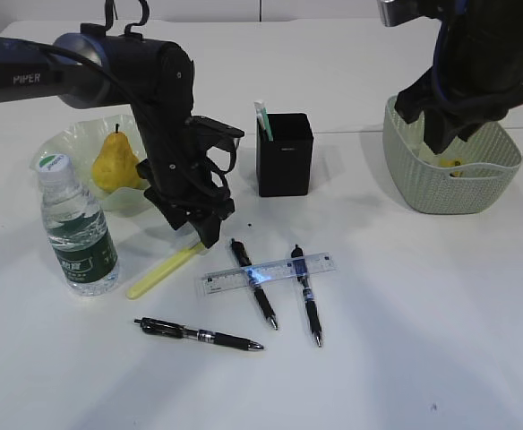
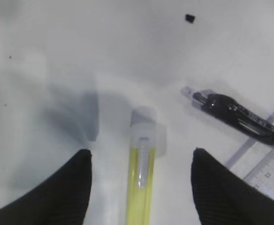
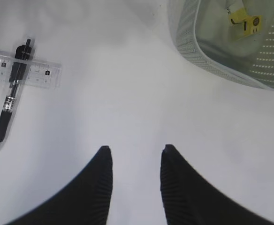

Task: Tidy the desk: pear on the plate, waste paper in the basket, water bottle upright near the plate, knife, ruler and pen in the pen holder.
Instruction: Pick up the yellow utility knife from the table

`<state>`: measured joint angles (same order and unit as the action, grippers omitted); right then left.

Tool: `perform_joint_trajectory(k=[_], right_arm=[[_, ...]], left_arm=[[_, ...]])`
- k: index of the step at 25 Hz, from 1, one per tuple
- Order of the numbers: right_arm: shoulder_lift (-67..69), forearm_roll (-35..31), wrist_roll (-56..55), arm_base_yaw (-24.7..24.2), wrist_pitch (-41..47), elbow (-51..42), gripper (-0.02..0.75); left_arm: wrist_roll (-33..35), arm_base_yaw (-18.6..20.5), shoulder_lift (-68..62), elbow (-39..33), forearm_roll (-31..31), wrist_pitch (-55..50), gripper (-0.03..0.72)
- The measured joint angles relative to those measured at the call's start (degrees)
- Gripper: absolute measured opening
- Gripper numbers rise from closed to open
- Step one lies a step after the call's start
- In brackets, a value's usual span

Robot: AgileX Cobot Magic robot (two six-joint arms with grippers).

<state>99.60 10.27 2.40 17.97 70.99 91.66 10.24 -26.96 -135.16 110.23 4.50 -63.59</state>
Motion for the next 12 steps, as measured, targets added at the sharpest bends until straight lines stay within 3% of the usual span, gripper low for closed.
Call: perform_joint_trajectory(k=[12], right_arm=[[0.0, 0.5, 0.0, 0.0, 0.0, 0.0, 0.261]], left_arm=[[1.8, 1.4, -0.8, 0.0, 3.1, 0.1, 0.466]])
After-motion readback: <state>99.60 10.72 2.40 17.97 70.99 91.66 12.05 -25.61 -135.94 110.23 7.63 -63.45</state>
